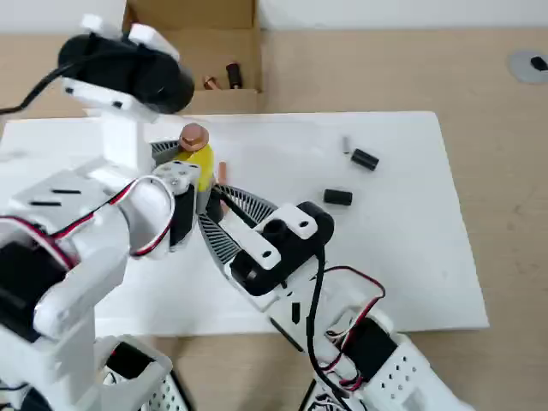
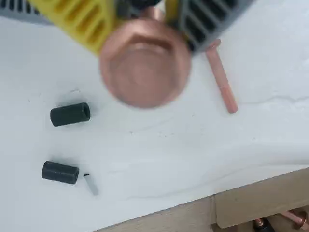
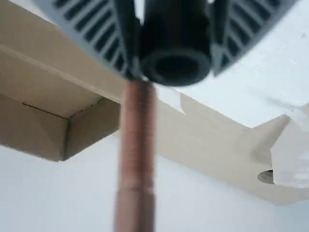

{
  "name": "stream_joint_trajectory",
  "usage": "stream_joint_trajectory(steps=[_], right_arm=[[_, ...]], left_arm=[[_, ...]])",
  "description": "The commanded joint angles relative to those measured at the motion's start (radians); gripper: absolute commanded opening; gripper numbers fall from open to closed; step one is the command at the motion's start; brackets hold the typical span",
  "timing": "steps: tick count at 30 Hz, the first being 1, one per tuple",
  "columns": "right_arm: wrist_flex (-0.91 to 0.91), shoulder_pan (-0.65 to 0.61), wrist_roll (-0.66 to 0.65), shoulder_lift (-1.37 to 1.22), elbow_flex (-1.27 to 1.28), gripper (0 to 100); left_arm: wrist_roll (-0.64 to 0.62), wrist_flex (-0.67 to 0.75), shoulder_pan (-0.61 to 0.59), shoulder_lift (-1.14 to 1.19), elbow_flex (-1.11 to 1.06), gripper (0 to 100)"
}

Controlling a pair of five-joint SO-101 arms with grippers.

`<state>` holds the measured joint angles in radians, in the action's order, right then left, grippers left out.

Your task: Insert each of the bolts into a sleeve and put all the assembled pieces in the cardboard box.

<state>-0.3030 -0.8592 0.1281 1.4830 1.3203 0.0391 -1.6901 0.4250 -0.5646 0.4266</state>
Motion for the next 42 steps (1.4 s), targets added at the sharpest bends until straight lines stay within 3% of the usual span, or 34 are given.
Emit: stream_joint_trajectory(steps=[1, 21, 29, 42], right_arm=[[0.023, 0.016, 0.005, 0.019, -0.007, 0.9], [0.023, 0.018, 0.005, 0.019, -0.002, 0.9], [0.023, 0.018, 0.005, 0.019, -0.002, 0.9], [0.023, 0.018, 0.005, 0.018, -0.002, 0.9]], left_arm=[[-0.002, -0.015, -0.011, 0.030, 0.075, 1], [0.002, -0.060, -0.011, 0.035, 0.141, 1], [0.002, -0.060, -0.011, -0.077, 0.149, 1], [-0.002, 0.021, 0.058, -0.096, -0.049, 1]])
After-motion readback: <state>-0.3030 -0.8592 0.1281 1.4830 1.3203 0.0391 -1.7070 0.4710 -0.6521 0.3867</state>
